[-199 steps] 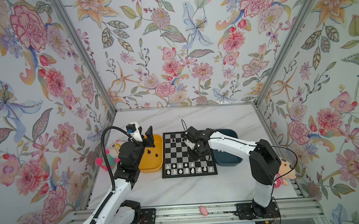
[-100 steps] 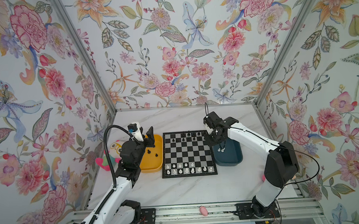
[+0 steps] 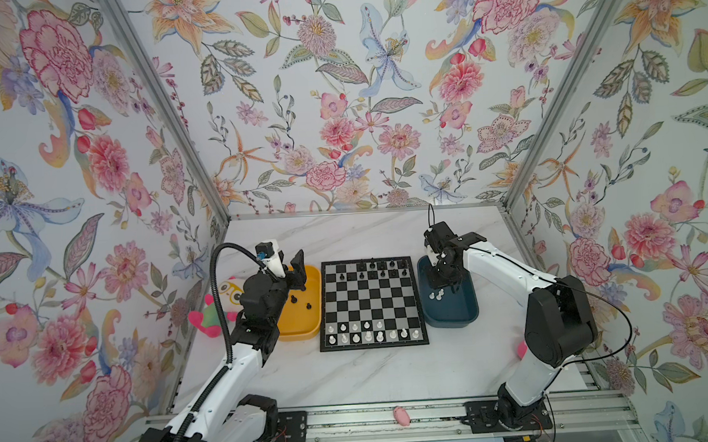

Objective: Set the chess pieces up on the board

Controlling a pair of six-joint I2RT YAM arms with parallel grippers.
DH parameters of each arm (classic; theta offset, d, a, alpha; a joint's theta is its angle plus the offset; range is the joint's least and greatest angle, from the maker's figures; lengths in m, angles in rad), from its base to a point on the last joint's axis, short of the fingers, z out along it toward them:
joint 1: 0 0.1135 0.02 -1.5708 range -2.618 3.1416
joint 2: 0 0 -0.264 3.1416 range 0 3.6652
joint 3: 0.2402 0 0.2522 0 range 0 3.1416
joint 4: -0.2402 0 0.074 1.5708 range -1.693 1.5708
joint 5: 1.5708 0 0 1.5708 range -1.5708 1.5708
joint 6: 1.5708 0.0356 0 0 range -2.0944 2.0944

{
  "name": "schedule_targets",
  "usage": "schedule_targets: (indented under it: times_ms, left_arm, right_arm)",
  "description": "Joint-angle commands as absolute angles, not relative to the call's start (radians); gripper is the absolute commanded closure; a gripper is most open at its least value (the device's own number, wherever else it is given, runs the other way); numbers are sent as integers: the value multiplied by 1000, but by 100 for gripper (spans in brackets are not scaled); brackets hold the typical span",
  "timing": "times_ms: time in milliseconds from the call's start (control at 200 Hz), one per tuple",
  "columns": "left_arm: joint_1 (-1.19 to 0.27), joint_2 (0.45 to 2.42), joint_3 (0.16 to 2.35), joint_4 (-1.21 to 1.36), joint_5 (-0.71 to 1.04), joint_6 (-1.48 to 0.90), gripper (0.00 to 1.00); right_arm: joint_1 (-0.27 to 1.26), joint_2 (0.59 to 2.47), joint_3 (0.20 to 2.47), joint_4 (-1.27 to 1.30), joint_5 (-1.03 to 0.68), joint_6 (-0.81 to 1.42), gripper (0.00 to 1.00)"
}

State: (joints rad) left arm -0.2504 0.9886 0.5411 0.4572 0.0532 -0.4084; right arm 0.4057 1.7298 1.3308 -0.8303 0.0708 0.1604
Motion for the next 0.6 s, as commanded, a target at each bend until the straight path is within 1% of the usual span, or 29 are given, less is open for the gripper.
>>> schedule_targets:
  times_ms: [0,596]
  left_arm:
    - [-239,1001,578,466,68,-403,40]
    - [-241,1020,587,468,77,-408,40]
  right_arm:
    - [391,1762,1314,-797,32,143,79]
    - [378,1840,1285,-746,-12,142,78]
